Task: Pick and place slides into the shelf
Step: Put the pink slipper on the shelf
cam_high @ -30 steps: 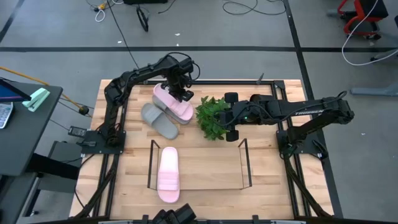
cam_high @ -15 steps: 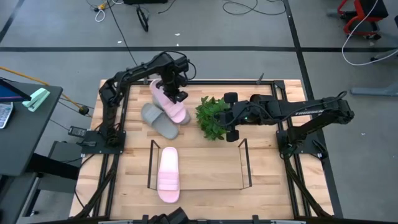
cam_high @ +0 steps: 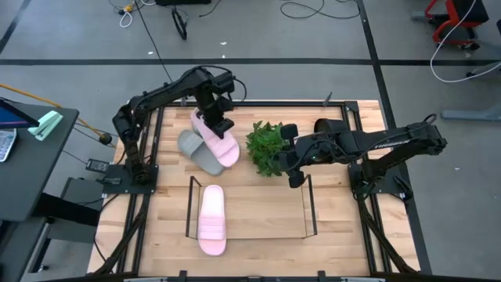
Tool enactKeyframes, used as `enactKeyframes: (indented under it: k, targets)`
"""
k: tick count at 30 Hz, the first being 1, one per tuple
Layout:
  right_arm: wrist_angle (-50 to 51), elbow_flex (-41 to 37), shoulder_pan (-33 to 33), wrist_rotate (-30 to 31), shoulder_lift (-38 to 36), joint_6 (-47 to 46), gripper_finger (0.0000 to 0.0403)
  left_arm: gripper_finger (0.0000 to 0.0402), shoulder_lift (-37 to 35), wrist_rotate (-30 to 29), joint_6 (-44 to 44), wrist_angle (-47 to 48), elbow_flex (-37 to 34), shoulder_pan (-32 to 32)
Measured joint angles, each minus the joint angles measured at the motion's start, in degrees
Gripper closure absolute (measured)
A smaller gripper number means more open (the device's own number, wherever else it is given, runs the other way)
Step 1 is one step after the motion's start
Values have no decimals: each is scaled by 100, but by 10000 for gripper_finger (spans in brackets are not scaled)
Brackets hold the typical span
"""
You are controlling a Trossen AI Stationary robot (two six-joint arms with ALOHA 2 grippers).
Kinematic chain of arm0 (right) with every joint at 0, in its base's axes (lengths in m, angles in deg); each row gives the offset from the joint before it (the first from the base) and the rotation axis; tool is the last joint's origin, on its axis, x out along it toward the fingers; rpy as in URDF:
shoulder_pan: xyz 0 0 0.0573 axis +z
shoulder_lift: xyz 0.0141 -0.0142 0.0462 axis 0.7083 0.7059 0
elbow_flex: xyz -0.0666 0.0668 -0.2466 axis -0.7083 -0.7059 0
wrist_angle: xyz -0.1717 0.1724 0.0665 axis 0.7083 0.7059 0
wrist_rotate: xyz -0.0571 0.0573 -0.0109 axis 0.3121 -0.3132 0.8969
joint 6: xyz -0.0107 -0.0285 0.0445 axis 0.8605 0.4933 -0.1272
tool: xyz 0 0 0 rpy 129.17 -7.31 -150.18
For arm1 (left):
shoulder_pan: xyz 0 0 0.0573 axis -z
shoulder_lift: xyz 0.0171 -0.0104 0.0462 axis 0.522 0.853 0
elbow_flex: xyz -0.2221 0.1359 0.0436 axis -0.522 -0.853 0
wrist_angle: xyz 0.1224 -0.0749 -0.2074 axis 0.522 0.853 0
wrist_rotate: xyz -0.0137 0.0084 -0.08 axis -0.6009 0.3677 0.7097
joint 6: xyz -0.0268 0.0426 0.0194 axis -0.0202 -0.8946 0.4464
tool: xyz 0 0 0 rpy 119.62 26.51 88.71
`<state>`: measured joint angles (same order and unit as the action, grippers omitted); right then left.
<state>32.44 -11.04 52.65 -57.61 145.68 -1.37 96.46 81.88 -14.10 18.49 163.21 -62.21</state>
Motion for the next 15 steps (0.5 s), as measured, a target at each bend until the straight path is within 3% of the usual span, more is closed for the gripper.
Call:
enactKeyframes:
  k: [7, 15]
  targets:
    - [-10, 2, -259, -1258, -3, 4, 403, 390, -2, 553, -38, -324, 0, 742]
    - [205, 2, -336, -1631, -3, -105, 403, 391, -2, 810, -143, -722, 0, 1465]
